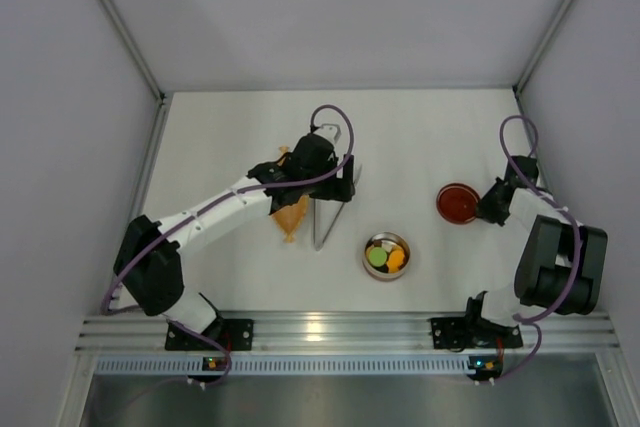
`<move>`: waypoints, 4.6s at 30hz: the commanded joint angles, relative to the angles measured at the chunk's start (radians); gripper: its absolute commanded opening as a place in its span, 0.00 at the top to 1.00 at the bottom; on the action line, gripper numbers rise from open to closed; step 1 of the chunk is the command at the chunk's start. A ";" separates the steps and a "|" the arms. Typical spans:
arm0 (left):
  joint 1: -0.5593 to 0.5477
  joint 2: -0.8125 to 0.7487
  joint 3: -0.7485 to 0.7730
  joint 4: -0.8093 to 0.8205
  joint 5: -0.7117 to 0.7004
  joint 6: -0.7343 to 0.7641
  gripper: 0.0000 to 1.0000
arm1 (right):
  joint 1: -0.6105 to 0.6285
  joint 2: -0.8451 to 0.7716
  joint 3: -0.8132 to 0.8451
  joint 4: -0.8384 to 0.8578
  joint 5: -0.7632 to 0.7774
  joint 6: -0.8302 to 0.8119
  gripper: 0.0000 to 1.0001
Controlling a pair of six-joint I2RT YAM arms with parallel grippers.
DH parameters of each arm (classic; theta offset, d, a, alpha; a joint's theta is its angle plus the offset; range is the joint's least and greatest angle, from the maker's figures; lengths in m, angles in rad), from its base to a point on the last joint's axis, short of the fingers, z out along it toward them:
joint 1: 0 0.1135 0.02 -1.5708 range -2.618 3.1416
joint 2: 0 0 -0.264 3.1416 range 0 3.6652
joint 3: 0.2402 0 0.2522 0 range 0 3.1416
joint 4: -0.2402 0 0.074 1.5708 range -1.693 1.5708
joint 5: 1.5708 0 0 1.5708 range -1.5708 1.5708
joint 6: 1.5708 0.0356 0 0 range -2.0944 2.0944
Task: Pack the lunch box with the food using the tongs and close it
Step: Pick up the box lid from the center of the board.
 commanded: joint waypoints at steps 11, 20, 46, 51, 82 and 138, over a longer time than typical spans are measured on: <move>-0.006 -0.199 -0.042 0.129 0.261 -0.060 0.15 | 0.128 -0.213 0.058 0.013 -0.501 0.052 1.00; 0.104 -0.264 -0.154 0.514 0.615 -0.325 0.15 | 0.176 -0.437 0.054 0.370 -0.974 0.430 1.00; 0.099 -0.221 -0.226 1.407 0.853 -0.971 0.15 | 0.199 -0.718 0.044 0.737 -1.221 0.887 1.00; 0.066 -0.244 -0.234 1.357 0.856 -0.956 0.16 | 0.199 -0.733 0.083 0.633 -1.224 0.781 1.00; -0.053 -0.339 -0.298 0.909 0.571 0.060 0.19 | 0.254 -0.704 0.067 -0.042 -1.142 0.724 1.00; -0.178 -0.137 -0.409 1.665 0.629 0.463 0.17 | 0.272 -0.670 0.239 -0.435 -1.108 0.573 1.00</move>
